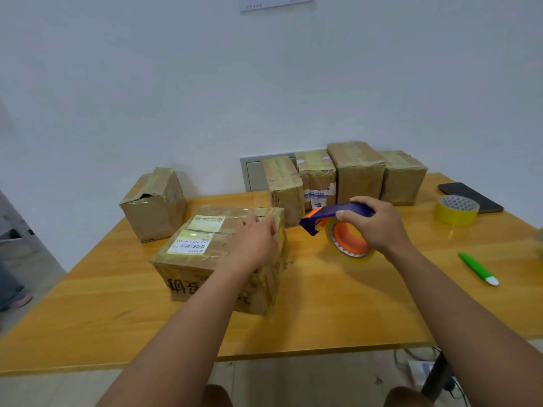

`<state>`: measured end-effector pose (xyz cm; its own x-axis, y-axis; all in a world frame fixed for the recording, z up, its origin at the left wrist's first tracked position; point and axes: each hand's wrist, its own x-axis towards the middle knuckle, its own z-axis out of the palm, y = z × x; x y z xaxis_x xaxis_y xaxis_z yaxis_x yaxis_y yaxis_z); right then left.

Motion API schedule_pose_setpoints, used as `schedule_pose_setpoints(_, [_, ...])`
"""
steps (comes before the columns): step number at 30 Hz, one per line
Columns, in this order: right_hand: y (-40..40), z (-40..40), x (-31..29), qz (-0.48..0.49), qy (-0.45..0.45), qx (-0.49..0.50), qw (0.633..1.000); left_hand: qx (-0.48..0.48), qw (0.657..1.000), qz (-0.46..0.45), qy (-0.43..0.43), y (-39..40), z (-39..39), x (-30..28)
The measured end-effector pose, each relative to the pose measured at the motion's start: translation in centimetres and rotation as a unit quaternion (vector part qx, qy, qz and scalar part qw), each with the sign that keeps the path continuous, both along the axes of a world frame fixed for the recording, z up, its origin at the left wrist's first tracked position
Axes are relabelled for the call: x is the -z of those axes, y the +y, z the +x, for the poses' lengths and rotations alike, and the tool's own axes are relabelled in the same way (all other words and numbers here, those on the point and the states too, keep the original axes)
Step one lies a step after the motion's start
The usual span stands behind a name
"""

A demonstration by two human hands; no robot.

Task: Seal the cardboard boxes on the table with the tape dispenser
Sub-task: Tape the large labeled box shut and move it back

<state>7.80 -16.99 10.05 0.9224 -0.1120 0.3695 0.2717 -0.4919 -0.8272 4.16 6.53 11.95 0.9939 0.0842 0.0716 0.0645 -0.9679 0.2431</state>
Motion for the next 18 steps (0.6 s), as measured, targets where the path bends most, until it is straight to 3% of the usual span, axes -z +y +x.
schedule_pose_setpoints(5, [1.1,0.3,1.0,0.018,-0.003,-0.002,1.000,-0.047,0.997,0.061,-0.016,-1.2,1.0,1.2])
schedule_pose_setpoints(11, [1.7,0.2,0.4,0.047,-0.024,0.005,0.999,-0.023,0.991,0.130,-0.017,-1.3,0.7,1.5])
schedule_pose_setpoints(15, [1.9,0.2,-0.9,0.078,-0.051,0.007,0.996,-0.012,0.996,0.092,-0.012,-0.9,0.1,1.5])
schedule_pose_setpoints(18, [2.7,0.1,-1.8,0.111,-0.066,-0.001,0.992,-0.020,0.999,0.009,-0.025,-0.7,-0.2,1.1])
